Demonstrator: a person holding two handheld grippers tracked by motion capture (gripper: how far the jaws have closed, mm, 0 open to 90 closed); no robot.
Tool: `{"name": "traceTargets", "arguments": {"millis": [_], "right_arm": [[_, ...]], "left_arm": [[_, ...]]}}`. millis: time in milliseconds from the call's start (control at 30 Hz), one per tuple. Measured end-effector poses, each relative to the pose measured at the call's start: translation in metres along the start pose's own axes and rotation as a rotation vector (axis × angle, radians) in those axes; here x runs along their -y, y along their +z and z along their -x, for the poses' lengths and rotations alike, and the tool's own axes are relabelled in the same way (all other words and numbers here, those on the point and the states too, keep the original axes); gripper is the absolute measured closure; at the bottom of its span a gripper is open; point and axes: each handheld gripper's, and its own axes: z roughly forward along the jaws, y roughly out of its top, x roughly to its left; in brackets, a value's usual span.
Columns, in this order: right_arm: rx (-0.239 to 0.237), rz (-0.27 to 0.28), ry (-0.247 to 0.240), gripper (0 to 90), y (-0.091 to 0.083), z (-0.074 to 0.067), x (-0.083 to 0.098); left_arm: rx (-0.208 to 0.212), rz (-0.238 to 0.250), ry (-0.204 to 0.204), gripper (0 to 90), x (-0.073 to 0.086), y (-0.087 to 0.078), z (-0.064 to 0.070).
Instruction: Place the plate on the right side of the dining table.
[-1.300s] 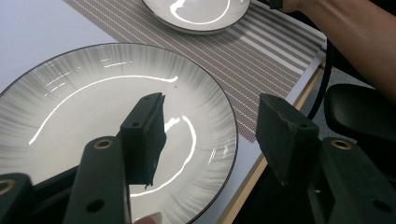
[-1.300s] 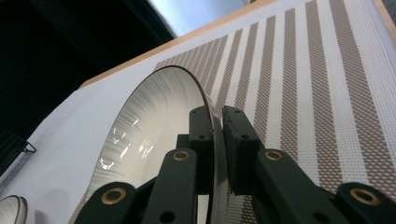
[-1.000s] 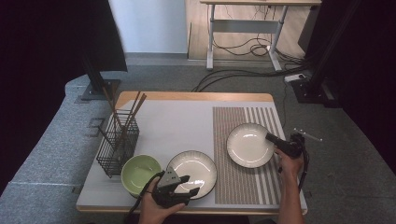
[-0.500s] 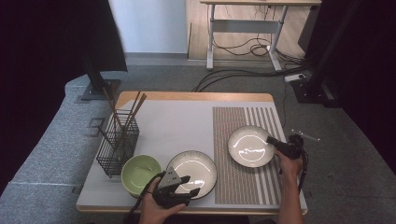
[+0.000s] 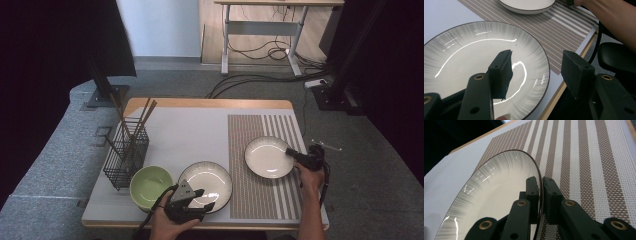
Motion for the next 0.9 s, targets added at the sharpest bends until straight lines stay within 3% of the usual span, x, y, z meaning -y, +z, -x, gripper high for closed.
{"name": "traceTargets", "arguments": {"millis": [267, 433, 800, 900], "right_arm": [[0.006, -0.024, 0.011, 82.8, 0.0013, 0.0034, 0.0017], [0.032, -0.051, -0.009, 81.4, 0.0026, 0.0024, 0.0024], [0.035, -0.062, -0.029, 80.4, 0.0031, 0.0026, 0.0025], [0.043, -0.07, -0.051, 76.1, 0.0028, 0.0008, 0.0019]], "left_arm": [[0.001, -0.003, 0.001, 42.1, 0.0001, 0.0003, 0.0003], [0.001, -0.004, 0.001, 42.0, 0.0001, 0.0003, 0.0003], [0.004, -0.006, 0.001, 42.0, 0.0002, 0.0009, 0.0009], [0.004, -0.006, 0.001, 42.0, 0.0002, 0.0006, 0.001]]}}
